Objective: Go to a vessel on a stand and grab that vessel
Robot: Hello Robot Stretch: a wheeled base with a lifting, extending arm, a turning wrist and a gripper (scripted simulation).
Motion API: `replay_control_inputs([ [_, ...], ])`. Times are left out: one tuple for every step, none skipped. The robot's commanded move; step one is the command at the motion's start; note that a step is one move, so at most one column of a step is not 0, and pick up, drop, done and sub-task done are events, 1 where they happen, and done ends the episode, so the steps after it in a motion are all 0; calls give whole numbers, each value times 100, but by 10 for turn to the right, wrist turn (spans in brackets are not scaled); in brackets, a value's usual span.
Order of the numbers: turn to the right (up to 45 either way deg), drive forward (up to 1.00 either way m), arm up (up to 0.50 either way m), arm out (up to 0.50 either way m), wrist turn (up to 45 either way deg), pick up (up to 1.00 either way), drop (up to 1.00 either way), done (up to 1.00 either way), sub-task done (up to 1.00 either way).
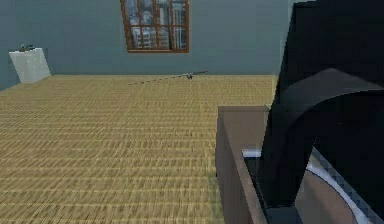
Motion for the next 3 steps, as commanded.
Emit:
replay_control_inputs([
  [-180, 0, 0, 0, 0, 0, 0, 0, 0],
  [0, 0, 50, 0, 0, 0, 0, 0, 0],
  [0, 0, 34, 0, 0, 0, 0, 0, 0],
])
